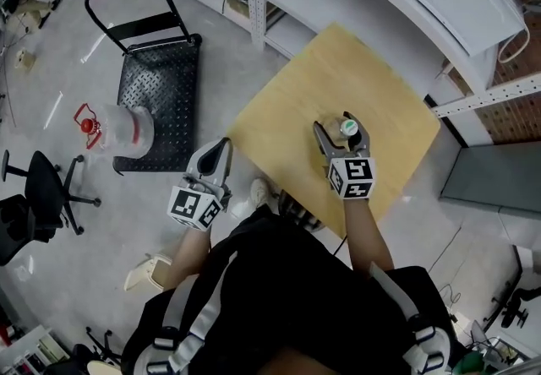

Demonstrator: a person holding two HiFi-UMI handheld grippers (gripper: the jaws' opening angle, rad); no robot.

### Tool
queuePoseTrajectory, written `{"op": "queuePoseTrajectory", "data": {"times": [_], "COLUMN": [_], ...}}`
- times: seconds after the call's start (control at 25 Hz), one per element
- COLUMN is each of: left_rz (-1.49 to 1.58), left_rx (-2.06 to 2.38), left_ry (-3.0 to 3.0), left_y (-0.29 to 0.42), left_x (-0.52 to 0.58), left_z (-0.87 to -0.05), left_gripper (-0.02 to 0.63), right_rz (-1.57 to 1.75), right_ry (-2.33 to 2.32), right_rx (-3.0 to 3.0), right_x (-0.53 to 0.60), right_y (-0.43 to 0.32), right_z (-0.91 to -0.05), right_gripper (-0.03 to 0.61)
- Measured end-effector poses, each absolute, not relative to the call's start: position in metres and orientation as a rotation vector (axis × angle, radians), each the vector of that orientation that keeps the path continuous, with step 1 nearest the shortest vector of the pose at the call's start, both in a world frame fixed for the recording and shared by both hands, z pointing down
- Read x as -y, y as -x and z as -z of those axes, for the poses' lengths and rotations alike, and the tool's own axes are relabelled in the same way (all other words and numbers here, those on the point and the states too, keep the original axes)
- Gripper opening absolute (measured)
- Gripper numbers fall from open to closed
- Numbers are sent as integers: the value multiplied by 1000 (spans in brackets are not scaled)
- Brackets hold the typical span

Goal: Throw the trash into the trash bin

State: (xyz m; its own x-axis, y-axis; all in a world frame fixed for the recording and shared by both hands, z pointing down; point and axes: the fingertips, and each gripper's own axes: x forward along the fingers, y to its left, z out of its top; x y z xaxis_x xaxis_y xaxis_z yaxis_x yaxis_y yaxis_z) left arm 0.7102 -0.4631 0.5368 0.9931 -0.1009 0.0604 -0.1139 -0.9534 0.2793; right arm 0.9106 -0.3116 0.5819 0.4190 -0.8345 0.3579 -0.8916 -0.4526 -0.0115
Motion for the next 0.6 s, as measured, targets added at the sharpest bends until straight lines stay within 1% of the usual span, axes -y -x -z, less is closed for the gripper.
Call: {"op": "queuePoseTrajectory", "data": {"times": [0.24, 0.6], "left_rz": [3, 130], "left_rx": [167, 218], "left_ry": [-2844, -2778], "left_y": [-713, -702], "left_x": [437, 389], "left_z": [-524, -499], "left_gripper": [2, 0], "right_rz": [-366, -308], "right_ry": [-2541, -2600], "right_rx": [1529, 1506], "right_x": [267, 189], "right_y": [-909, -904], "right_z": [-540, -516], "right_gripper": [336, 336]}}
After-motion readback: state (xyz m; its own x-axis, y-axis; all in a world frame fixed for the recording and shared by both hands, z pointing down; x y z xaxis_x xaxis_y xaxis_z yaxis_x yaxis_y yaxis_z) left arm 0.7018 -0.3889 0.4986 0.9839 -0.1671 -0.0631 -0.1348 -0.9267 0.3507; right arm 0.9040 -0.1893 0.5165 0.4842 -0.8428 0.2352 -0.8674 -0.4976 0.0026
